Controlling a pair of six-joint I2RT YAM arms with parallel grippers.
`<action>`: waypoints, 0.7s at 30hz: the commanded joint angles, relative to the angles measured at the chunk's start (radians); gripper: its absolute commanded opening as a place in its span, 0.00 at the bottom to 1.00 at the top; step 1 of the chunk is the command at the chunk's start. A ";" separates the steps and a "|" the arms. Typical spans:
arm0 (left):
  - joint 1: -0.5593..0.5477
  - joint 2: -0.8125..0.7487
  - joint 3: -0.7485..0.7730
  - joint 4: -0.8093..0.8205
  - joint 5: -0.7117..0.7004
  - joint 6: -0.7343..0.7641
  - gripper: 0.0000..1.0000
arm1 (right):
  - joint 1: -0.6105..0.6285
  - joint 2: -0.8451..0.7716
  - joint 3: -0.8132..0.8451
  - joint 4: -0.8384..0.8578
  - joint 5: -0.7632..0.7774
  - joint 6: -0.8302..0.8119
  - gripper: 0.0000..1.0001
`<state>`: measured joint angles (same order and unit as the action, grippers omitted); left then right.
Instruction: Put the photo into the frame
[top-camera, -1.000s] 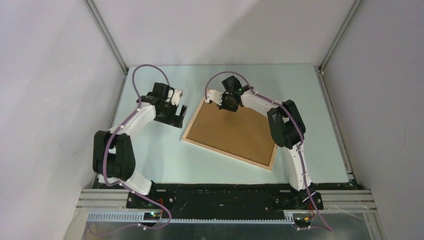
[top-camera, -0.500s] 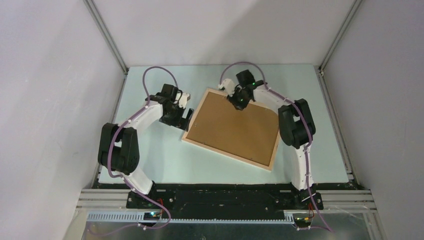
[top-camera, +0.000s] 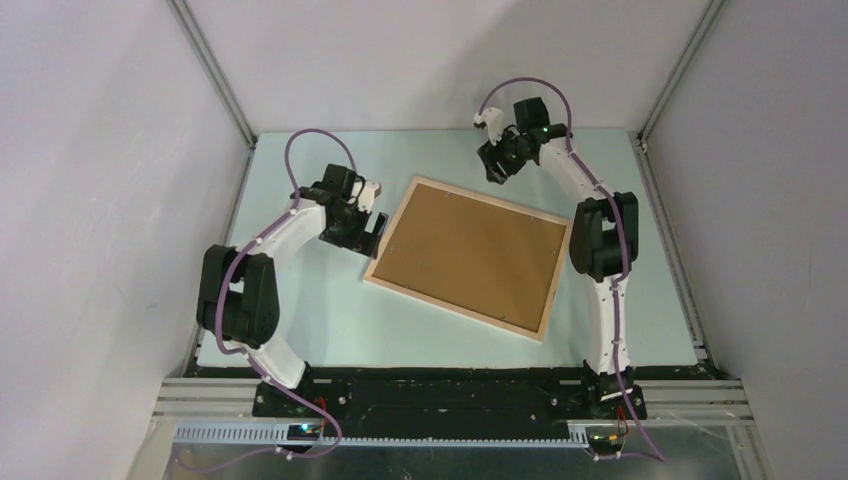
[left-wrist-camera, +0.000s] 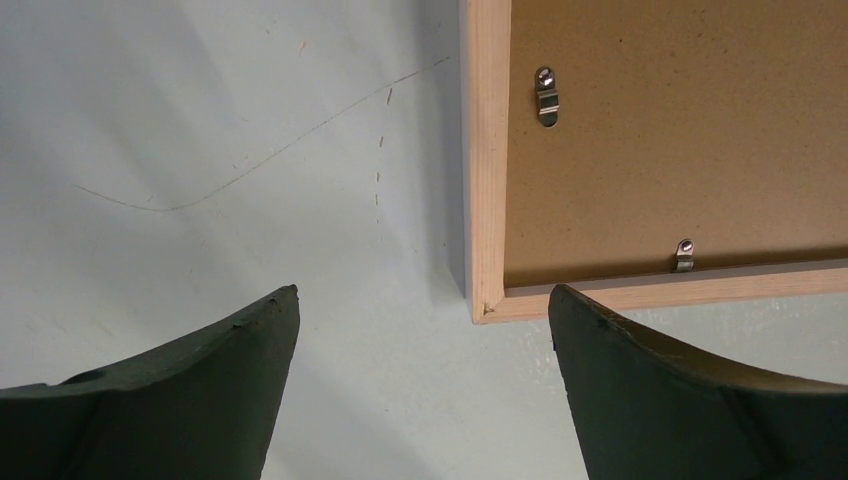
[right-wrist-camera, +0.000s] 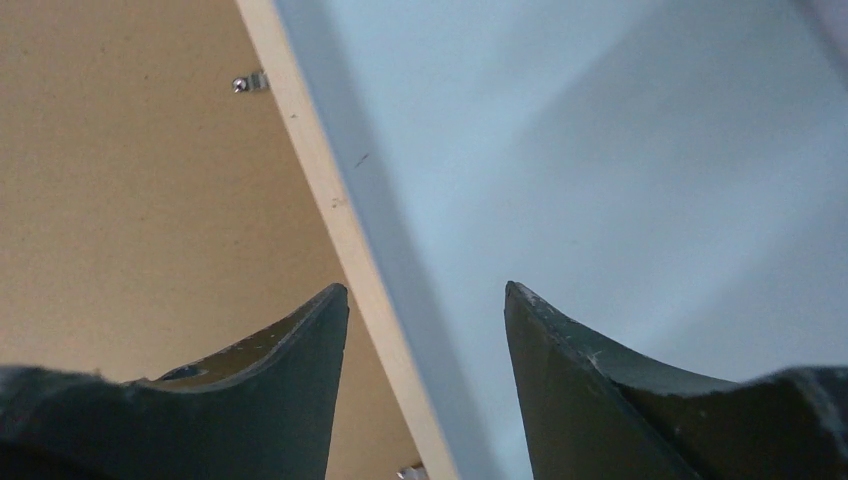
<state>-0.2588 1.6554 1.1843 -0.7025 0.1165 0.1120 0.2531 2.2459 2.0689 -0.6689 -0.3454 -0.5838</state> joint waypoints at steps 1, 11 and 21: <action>0.002 0.013 0.048 0.009 0.008 -0.009 0.99 | 0.012 0.050 0.009 -0.041 -0.063 -0.002 0.64; 0.003 0.017 0.046 0.010 0.010 -0.009 0.98 | 0.020 0.123 0.006 -0.042 -0.056 -0.024 0.55; 0.002 0.020 0.049 0.010 0.017 -0.007 0.98 | 0.012 0.109 -0.009 -0.080 -0.026 0.000 0.49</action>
<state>-0.2588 1.6718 1.2011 -0.7017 0.1169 0.1120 0.2710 2.3836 2.0602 -0.7296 -0.3817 -0.6064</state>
